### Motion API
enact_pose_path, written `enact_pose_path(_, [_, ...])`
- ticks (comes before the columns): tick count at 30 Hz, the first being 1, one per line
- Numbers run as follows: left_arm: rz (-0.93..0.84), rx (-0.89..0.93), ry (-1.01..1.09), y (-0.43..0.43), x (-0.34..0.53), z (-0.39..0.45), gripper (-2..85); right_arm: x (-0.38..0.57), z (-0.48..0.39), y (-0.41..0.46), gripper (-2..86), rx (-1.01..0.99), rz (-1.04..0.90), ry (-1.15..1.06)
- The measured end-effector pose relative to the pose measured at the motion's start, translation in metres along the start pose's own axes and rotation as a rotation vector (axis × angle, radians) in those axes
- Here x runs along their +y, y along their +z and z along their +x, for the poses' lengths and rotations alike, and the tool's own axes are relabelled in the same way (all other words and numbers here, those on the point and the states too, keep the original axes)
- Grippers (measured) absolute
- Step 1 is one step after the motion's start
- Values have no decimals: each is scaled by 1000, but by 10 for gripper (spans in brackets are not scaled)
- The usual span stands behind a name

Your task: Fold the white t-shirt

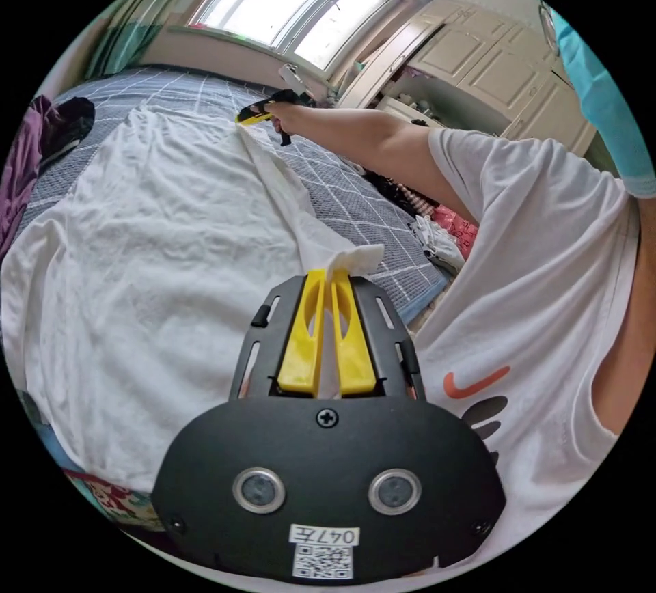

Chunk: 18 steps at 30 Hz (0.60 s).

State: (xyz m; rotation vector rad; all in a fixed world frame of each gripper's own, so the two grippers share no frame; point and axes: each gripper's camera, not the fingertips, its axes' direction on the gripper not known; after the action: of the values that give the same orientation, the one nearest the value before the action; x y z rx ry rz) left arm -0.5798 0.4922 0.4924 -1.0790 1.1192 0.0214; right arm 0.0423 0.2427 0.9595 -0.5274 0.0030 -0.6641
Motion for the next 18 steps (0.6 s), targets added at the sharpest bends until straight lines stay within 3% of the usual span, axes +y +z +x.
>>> enact_pose_path(7, [27, -47, -11, -15, 5, -3, -10, 44, -28, -56, 73, -163, 196, -99])
enact_pose_path(13, [83, 26, -124, -30, 12, -18, -9, 176, -105, -100, 48, -358, 71, -360])
enact_pose_path(18, [91, -7, -133, -39, 14, -16, -9, 260, -136, -89, 45, -384, 11, -302])
